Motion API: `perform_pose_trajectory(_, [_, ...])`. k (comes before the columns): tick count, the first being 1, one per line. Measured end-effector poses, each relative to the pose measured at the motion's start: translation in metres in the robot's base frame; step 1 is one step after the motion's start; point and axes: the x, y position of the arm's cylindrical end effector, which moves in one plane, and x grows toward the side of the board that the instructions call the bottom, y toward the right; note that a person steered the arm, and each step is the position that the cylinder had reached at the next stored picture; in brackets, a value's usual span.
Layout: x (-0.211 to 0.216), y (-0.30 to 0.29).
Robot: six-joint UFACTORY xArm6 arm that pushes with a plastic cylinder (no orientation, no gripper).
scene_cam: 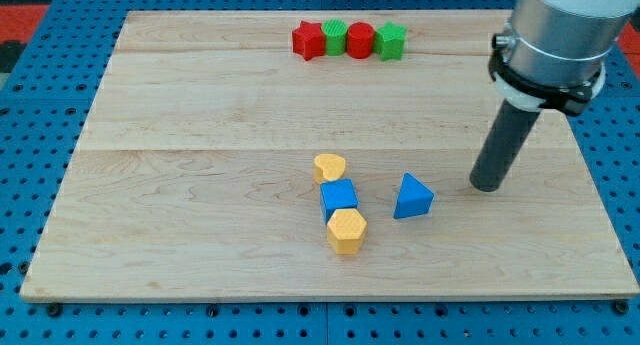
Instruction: Move the blue triangle closer to the yellow hexagon
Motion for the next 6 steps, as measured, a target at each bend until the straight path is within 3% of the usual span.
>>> perform_pose_trajectory(5, [-0.007,-0.048])
perform_pose_trajectory(6, [0.008,-0.079])
